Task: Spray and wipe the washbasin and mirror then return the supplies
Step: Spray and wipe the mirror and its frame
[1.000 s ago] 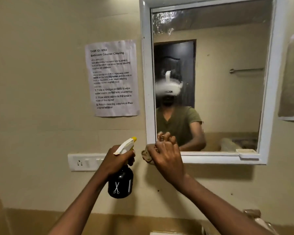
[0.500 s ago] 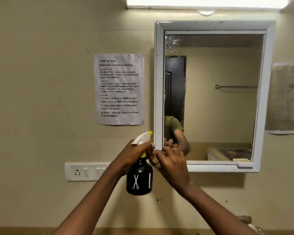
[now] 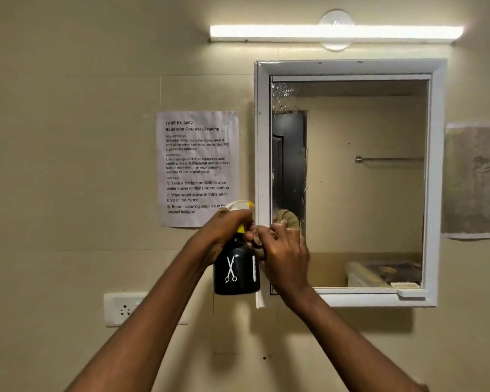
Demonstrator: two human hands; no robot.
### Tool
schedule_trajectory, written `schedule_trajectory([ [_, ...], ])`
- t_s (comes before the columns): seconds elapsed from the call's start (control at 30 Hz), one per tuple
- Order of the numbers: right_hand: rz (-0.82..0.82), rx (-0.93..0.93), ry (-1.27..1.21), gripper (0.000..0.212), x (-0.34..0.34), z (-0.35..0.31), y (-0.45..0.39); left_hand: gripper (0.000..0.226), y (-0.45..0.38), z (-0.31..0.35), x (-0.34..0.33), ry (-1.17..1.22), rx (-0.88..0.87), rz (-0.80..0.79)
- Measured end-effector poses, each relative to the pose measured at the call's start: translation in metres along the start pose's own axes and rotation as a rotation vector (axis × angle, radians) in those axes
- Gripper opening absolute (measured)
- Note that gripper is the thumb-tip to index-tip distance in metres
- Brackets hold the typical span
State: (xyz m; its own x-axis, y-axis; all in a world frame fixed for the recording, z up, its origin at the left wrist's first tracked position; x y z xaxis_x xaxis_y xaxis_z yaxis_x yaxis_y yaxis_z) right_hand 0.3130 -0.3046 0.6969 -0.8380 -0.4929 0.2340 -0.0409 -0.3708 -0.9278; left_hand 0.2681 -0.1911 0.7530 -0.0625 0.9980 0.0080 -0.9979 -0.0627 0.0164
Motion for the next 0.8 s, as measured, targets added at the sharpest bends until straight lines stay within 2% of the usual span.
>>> schedule_trajectory([
  [0.13,-0.032,0.081,-0.024,0.042,0.008,0.009,-0.023,0.013,0.007,0.017,-0.003,-0.018,0.097,-0.124],
  [0.23,-0.021,0.02,-0.054,0.039,0.022,0.02,-0.071,0.021,0.012,0.054,-0.001,0.05,0.062,-0.173],
  [0.37,0.017,0.006,0.029,0.034,0.027,0.018,-0.092,0.02,0.022,0.086,0.001,-0.007,0.043,-0.119],
  [0.5,0.021,0.067,0.073,0.027,0.022,0.01,-0.059,0.009,0.018,0.072,-0.002,-0.048,0.064,-0.009],
  [0.67,-0.039,0.068,-0.012,0.033,0.016,0.014,-0.053,0.014,0.016,0.06,-0.002,-0.004,0.126,-0.107],
  [0.8,-0.068,0.022,-0.042,0.038,0.025,0.022,-0.094,0.018,0.023,0.085,0.0,0.05,0.017,-0.117],
])
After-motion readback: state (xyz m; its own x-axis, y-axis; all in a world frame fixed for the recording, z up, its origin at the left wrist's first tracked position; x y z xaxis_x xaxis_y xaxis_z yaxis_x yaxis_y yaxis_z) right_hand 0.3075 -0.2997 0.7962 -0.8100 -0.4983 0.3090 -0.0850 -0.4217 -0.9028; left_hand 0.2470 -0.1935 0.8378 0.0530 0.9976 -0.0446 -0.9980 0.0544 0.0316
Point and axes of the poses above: each hand's wrist, its own y-axis away from the middle knuckle, its own x-axis out of the back of the hand, z = x × y, the point moved 4 cm from there along -y, towards the middle knuckle, and after that the axes turned 14 degrees about x, right-handed, at the moved point
